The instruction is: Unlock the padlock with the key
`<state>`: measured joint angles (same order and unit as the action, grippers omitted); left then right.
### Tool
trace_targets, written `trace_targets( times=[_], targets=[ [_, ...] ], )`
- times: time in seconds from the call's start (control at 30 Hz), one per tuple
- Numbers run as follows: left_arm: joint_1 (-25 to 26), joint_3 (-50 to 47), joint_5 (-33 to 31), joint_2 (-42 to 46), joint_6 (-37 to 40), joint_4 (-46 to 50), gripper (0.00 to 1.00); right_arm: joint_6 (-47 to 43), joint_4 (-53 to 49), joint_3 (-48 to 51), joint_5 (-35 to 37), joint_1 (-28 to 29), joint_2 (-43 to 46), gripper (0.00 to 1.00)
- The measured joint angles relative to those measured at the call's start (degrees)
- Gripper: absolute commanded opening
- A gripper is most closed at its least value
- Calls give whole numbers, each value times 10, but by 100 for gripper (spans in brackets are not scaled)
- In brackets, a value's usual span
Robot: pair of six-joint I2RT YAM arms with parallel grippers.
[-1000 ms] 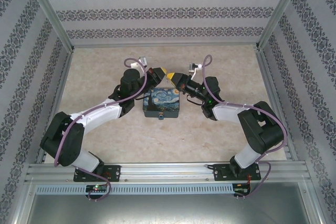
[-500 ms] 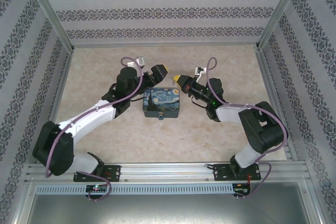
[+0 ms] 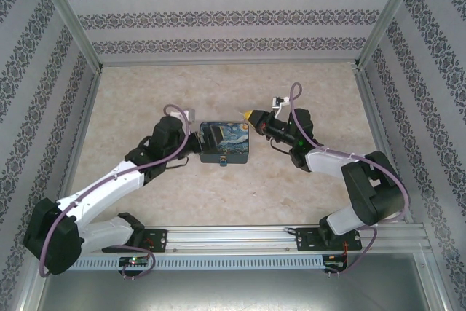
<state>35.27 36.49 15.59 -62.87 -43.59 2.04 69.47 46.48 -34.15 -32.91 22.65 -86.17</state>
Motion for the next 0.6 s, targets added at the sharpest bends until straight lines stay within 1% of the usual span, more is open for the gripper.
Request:
trace_targets(
  times=[0.13,0.27,0.47,0.6],
  targets=[
    [34,-41,-4,-4,8,-5,100,-9,-19,6,1,8,0,0],
    [64,-55,-14,-38,15,-28,100,-13,-30,10,0,20,-1,0],
    [82,-59,-27,-95,35,-68,100,-20,-35,10,3,26,-7,0],
    [83,-59,-33,-120,51,-91,99,-21,-35,10,6,26,-12,0]
  ],
)
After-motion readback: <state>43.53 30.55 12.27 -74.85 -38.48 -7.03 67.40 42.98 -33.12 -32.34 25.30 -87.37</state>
